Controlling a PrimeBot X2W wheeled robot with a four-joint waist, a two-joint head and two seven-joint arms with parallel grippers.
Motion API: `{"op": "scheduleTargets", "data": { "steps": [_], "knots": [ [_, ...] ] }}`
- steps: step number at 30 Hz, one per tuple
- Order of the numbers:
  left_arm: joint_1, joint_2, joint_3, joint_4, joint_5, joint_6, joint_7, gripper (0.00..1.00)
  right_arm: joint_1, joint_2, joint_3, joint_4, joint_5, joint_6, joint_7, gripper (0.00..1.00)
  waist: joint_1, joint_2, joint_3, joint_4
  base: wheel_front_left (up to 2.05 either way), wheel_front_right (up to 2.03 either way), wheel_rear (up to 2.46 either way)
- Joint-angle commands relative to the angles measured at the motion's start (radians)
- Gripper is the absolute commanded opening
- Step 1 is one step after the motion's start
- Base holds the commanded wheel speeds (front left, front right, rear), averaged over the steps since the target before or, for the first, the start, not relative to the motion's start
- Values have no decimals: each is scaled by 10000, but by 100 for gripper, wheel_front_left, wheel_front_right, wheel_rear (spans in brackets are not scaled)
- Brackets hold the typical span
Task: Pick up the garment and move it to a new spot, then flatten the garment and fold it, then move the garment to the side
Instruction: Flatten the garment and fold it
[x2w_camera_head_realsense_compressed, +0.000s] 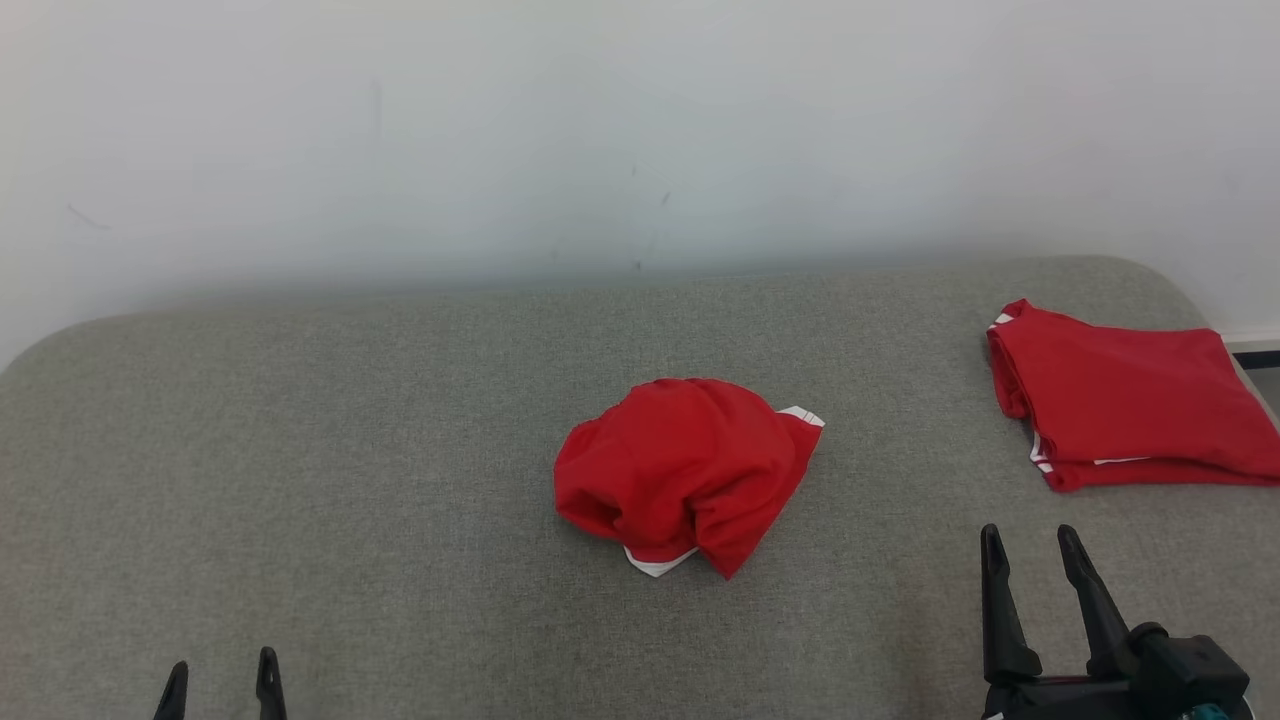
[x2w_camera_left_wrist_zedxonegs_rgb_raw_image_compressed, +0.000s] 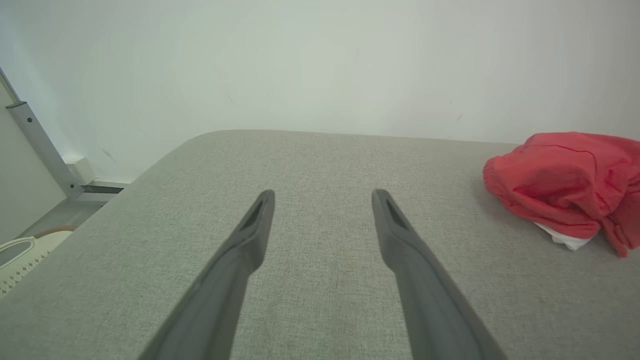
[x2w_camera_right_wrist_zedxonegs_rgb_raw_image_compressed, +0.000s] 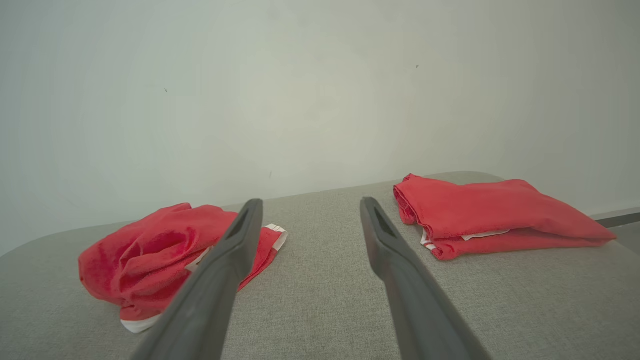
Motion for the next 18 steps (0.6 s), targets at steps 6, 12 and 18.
{"op": "scheduleTargets", "data": {
  "steps": [6, 12, 18],
  "knots": [
    [-121, 3, -79, 65, 81, 7, -51, 100, 112, -5, 51, 83, 46, 6, -4, 100, 0, 0, -36, -60, 0, 0, 0],
    [-169, 16, -138, 69, 90, 43, -40, 100, 111, -5, 100, 99, 59, 6, -4, 100, 0, 0, -29, -69, 0, 0, 0],
    [-157, 56, -153, 92, 69, 83, -48, 100, 99, -5, 123, 102, 70, 6, -4, 100, 0, 0, 2, -96, 0, 0, 0]
  ]
}}
